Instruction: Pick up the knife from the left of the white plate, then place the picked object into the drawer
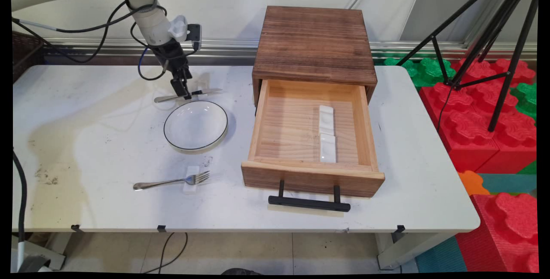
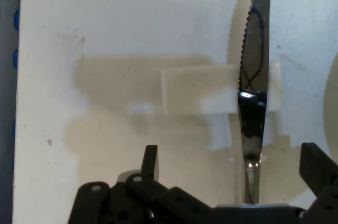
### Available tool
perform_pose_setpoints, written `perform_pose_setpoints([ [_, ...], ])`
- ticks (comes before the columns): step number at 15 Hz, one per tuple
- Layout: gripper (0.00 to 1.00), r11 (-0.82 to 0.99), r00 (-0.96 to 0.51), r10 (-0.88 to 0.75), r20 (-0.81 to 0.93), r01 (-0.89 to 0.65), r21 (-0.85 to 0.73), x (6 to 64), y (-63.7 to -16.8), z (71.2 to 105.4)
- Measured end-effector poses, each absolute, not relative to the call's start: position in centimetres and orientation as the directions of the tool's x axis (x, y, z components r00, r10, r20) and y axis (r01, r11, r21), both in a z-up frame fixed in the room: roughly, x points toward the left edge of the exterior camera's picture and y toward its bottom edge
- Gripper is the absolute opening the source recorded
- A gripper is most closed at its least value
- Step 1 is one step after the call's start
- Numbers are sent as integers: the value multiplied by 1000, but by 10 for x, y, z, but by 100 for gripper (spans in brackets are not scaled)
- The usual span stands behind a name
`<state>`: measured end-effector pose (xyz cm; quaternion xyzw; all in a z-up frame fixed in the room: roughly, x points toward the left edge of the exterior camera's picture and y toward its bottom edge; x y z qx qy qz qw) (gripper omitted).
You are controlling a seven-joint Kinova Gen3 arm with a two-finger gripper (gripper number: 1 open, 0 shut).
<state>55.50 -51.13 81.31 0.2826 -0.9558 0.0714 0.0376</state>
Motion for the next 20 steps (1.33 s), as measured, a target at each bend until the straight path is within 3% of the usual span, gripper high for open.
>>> perform_pose_setpoints([
  [4, 100, 831, -837, -535, 116, -546, -106, 556, -512, 808],
  [5, 0, 831, -837, -535, 117, -546, -105, 556, -512, 807],
  [20, 0, 825, -828, -544, 135, -557, -96, 559, -499, 810],
])
